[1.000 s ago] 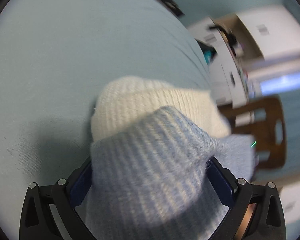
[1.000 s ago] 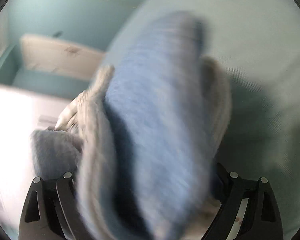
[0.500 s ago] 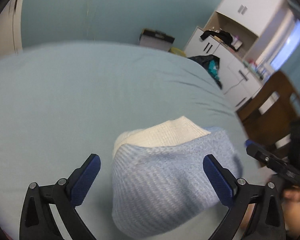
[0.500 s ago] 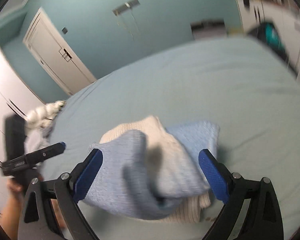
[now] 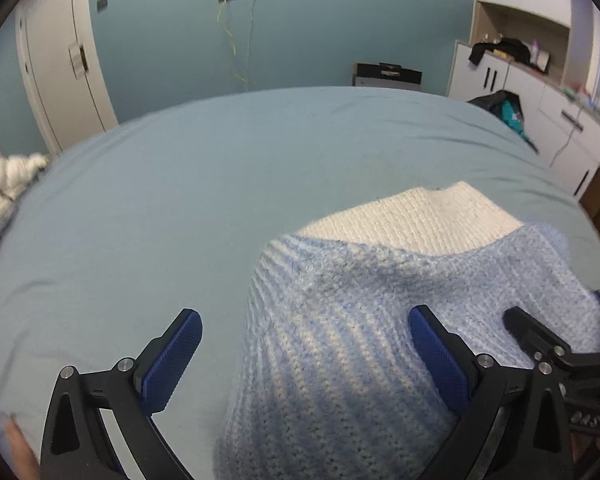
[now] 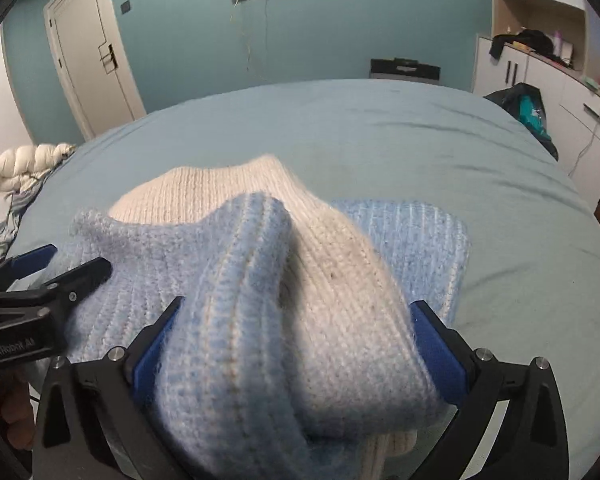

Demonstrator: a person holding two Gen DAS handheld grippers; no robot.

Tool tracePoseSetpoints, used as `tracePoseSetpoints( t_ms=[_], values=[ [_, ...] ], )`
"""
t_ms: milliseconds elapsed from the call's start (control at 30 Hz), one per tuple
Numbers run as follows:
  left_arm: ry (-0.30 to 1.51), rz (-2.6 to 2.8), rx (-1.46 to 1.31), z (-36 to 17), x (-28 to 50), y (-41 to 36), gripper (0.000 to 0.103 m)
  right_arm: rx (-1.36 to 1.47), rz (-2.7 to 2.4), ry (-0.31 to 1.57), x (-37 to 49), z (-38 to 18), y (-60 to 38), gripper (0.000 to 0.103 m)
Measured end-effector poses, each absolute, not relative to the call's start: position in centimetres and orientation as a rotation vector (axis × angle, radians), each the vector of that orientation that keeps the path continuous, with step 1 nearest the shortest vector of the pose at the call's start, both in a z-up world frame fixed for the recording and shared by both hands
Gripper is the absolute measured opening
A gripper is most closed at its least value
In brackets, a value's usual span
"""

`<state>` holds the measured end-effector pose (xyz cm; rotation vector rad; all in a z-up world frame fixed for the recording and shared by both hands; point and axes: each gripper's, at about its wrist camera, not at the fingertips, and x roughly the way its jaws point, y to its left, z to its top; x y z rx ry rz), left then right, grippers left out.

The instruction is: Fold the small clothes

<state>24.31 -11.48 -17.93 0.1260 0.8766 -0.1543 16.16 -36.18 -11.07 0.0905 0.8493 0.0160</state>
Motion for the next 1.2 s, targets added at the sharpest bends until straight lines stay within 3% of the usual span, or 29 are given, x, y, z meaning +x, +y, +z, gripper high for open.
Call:
tracePoseSetpoints(
  t_ms=[267, 367, 633, 800, 967, 1200],
  values=[
    [0.861, -0.096, 0.262, -13.2, 23.5, -13.3, 0.103, 0.095, -0.031, 0.924, 15.0, -9.4, -32.0, 0.102],
    [0.779, -0.015, 0.300, -9.0, 20.2, -12.0, 0.103, 0.113, -0.034, 0.928, 12.7, -5.1, -31.6, 0.102],
    [0.824, -0.125, 0.280, 0.7, 9.1, -8.9, 0.103, 0.002, 0.020, 0.887, 0.2, 5.0, -24.8, 0.102],
    [0.780, -0.087, 0.228, 6.1, 1.7, -6.1, 0.103, 0.006, 0.029, 0.877, -5.9, 7.9, -21.9, 0.102],
    [0.811, -0.143, 0.106, 7.3, -2.4, -3.6, 0.103, 0.014, -0.013, 0.898, -9.2, 8.4, -20.6, 0.102],
    [0.880, -0.198, 0.108, 3.9, -2.5, -2.6, 0.103, 0.114, -0.088, 0.849, -10.2, 6.3, -22.8, 0.102]
  ],
)
